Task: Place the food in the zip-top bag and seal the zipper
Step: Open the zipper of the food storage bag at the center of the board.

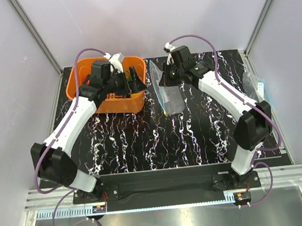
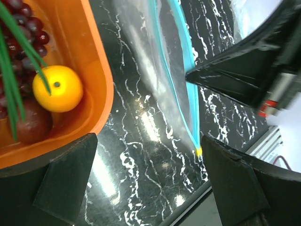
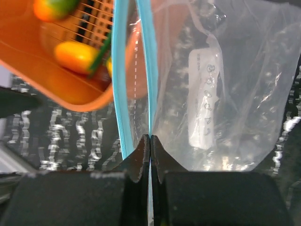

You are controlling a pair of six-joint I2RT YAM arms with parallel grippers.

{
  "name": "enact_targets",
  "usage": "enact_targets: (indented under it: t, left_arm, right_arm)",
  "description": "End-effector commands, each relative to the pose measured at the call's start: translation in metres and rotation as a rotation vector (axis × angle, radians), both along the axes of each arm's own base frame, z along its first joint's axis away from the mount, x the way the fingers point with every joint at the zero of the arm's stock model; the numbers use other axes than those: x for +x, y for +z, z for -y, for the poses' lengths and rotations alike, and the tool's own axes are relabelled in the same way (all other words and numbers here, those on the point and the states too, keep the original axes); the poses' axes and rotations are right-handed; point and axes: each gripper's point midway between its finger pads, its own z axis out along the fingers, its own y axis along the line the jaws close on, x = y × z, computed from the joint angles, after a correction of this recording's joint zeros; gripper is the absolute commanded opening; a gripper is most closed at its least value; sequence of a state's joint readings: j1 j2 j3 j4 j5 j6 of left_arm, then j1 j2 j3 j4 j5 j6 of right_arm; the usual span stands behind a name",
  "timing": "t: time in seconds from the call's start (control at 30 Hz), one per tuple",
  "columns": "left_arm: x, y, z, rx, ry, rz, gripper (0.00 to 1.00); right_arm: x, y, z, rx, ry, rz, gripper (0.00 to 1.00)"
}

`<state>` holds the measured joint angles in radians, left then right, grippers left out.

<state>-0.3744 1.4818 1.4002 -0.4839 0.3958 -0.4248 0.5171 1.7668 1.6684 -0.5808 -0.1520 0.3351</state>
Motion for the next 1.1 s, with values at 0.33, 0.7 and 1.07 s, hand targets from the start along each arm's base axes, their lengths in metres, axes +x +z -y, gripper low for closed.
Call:
enact_targets:
  t: [0.33,0.7,1.07]
  left_arm:
    - [-0.004,0.033,0.050,-0.062,-0.081,0.152,0.99]
    - [0.011,0.020,0.044,0.026,0.012,0.148,0.88]
    - [0.021,0.015,0.072,0.011,-0.013,0.148,0.80]
  right_arm:
    - [-0.027,0.056,-0.020,0.156,0.021,-0.027,0.00]
    - [-0.035,0.073,-0.010,0.146,0.016,0.009,0.00]
    - [-0.049,0.081,-0.002,0.143,0.034,0.027,0.00]
